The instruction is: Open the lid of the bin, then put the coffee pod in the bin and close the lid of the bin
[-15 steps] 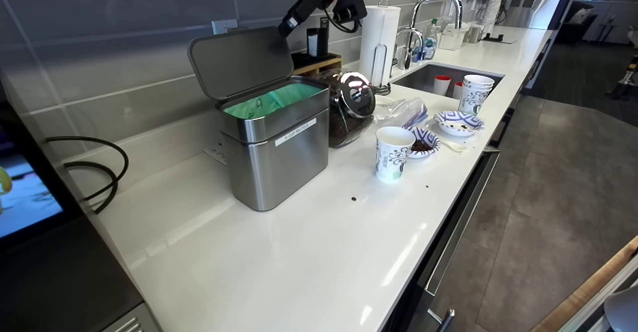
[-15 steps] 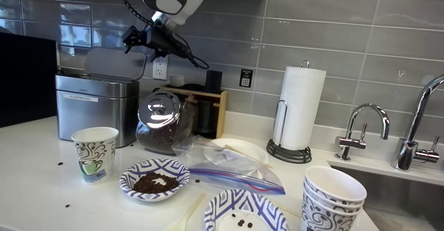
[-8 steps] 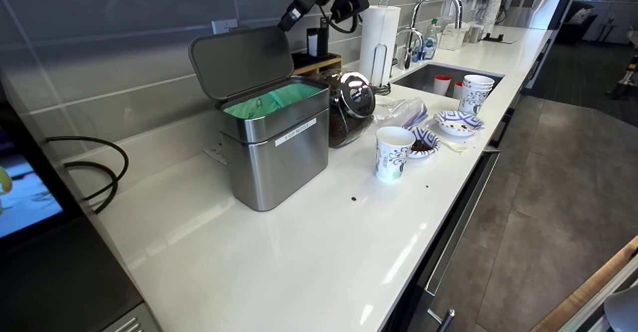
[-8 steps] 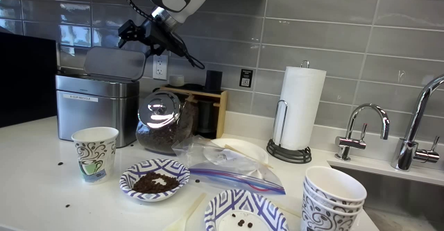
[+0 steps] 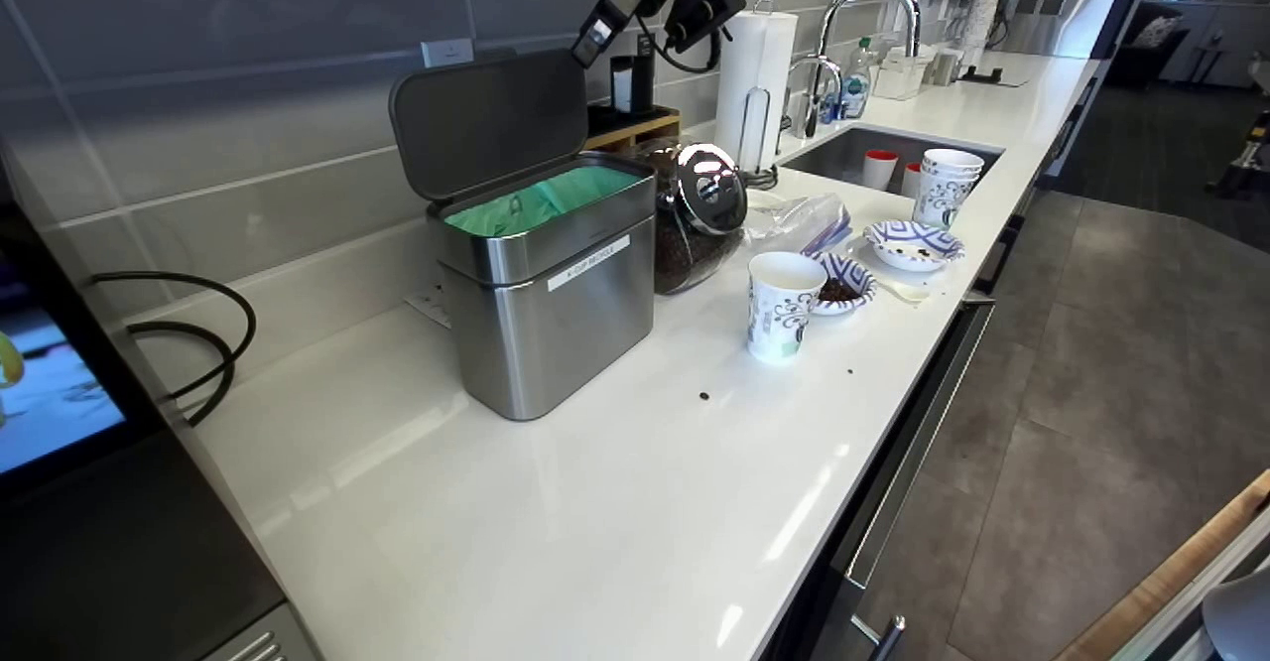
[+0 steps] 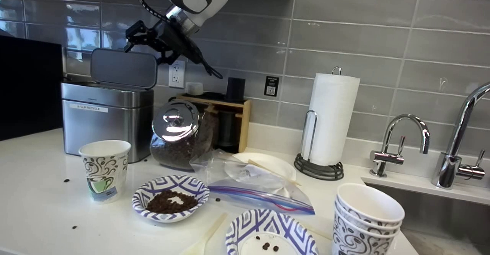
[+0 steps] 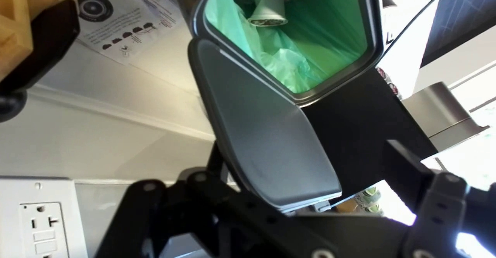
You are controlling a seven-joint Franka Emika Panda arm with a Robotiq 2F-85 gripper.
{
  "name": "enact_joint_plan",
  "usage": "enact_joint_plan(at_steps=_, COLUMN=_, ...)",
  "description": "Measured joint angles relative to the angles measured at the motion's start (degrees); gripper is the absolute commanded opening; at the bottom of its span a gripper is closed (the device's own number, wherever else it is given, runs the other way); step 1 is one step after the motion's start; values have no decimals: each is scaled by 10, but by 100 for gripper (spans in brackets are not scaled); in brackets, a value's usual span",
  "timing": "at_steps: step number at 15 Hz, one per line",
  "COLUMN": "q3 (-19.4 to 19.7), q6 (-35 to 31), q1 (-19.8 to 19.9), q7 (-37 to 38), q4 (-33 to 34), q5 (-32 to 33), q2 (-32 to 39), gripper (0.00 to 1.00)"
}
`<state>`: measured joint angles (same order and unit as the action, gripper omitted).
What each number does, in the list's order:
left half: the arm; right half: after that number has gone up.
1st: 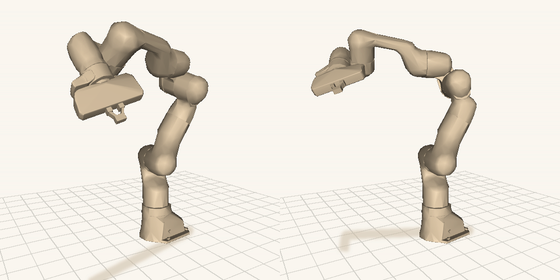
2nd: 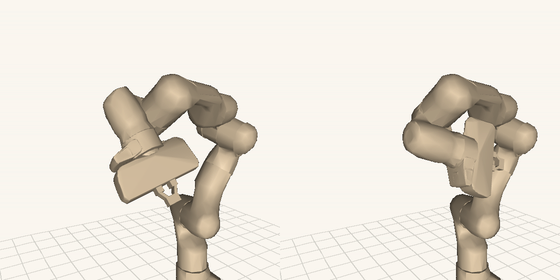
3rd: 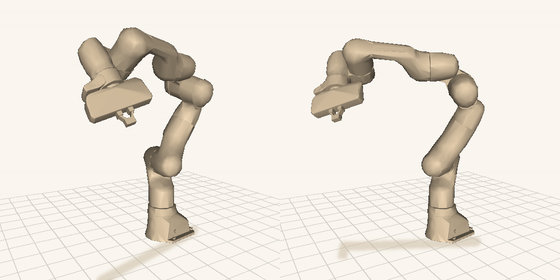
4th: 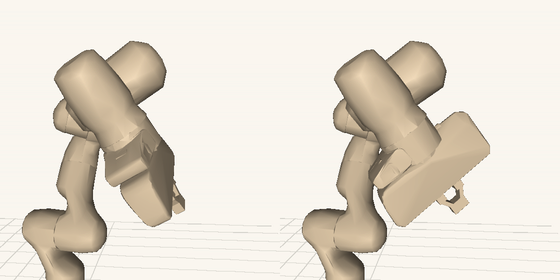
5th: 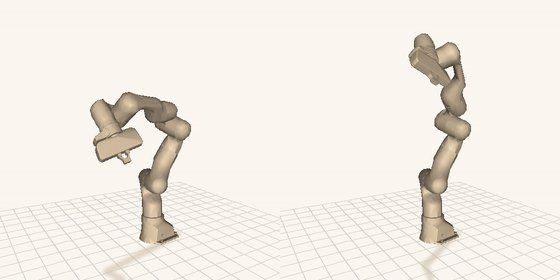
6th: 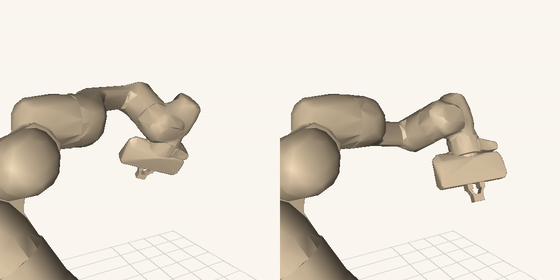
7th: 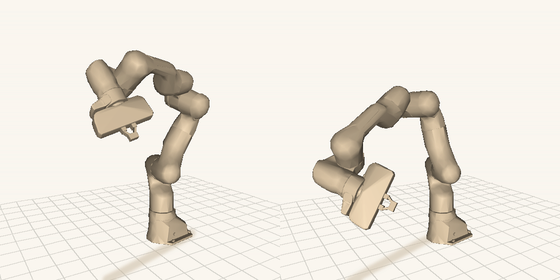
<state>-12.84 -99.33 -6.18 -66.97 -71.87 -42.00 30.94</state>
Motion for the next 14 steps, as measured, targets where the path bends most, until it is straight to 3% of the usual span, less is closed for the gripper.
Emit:
enact_joint_plan(at_steps=7, q3=0, q6=15, q1=1, q7=58, q4=0, q5=8, q2=0, gripper=100)
enact_joint_plan(at_steps=14, q3=-3, q6=30, q1=2, q7=70, q4=-19, q5=0, q2=-12, gripper=100)
